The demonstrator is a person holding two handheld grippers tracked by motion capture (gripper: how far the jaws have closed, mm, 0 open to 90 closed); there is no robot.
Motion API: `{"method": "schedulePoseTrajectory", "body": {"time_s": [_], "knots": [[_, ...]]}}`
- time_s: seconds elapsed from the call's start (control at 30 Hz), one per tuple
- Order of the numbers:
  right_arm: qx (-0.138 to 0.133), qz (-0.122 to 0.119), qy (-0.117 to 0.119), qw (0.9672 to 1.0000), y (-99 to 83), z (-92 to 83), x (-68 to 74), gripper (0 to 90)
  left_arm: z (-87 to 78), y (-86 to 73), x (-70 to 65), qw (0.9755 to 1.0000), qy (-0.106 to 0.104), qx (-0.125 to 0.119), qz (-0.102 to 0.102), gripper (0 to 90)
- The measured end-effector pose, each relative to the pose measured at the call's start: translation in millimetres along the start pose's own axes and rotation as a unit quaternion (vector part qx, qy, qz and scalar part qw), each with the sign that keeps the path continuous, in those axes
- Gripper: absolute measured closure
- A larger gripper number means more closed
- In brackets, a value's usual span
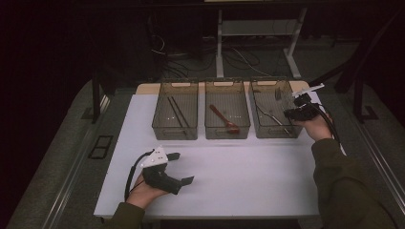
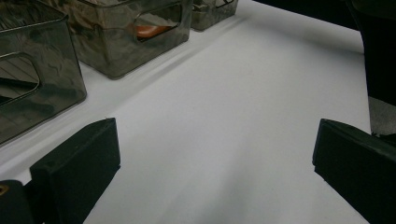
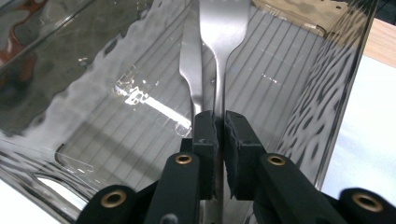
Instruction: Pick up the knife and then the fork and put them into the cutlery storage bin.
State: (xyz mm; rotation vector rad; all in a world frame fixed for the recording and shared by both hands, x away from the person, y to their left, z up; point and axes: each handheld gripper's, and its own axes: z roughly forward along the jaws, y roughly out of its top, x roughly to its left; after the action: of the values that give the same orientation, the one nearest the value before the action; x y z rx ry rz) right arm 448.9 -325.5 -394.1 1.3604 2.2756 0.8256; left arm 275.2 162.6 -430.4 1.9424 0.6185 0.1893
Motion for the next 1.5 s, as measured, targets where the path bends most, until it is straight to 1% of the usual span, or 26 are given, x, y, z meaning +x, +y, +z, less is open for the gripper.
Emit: {"method": "schedulePoseTrajectory", "body": {"time_s": [0.17,0.27,0.4,0.47,0.53,0.7,0.77,0.87,1.0,1.2,1.3,1.37,1.5], "knots": [[-0.008,0.005,0.006,0.9999,0.4,-2.0,-0.7,75.6,0.1,0.0,0.0,1.0000,0.000,0.000,0.000,0.0],[-0.018,0.015,0.016,0.9996,0.8,-4.5,-1.7,71.8,0.1,0.0,0.0,1.0000,0.000,0.000,0.000,0.0],[-0.036,0.026,0.028,0.9986,1.2,-9.5,-2.8,62.9,0.1,-0.1,0.3,1.0000,0.001,0.000,-0.001,0.0],[-0.049,0.036,0.039,0.9974,1.4,-12.7,-3.4,58.0,0.3,-0.1,0.3,1.0000,0.001,0.000,-0.001,0.0],[-0.061,0.044,0.045,0.9962,1.7,-15.6,-3.6,54.1,0.2,-0.2,0.1,1.0000,0.001,0.000,-0.001,0.0],[-0.074,0.047,0.053,0.9947,1.5,-21.4,-3.2,44.9,0.3,-0.1,0.6,1.0000,0.003,-0.001,-0.004,0.0],[-0.076,0.041,0.055,0.9947,1.2,-23.0,-1.6,41.9,0.9,0.3,0.8,1.0000,0.004,-0.001,-0.005,0.0],[-0.082,0.038,0.063,0.9939,0.2,-26.5,1.5,40.2,2.0,1.1,1.0,1.0000,0.004,-0.001,-0.004,0.0],[-0.088,0.027,0.070,0.9933,-1.7,-31.9,6.5,39.0,2.5,1.1,1.6,1.0000,0.005,0.000,-0.004,0.0],[-0.109,0.016,0.091,0.9897,-8.4,-40.7,16.0,37.6,2.6,0.8,2.1,1.0000,0.007,0.002,-0.006,0.0],[-0.115,0.005,0.101,0.9883,-12.8,-45.6,22.7,36.3,2.0,0.4,1.7,1.0000,0.007,0.003,-0.005,0.0],[-0.120,0.004,0.110,0.9866,-15.9,-48.5,27.0,35.6,1.7,0.1,1.8,1.0000,0.007,0.002,-0.006,0.0],[-0.125,-0.003,0.123,0.9845,-23.7,-53.3,36.6,33.7,1.8,0.1,1.5,1.0000,0.006,0.003,-0.003,0.0]]}}
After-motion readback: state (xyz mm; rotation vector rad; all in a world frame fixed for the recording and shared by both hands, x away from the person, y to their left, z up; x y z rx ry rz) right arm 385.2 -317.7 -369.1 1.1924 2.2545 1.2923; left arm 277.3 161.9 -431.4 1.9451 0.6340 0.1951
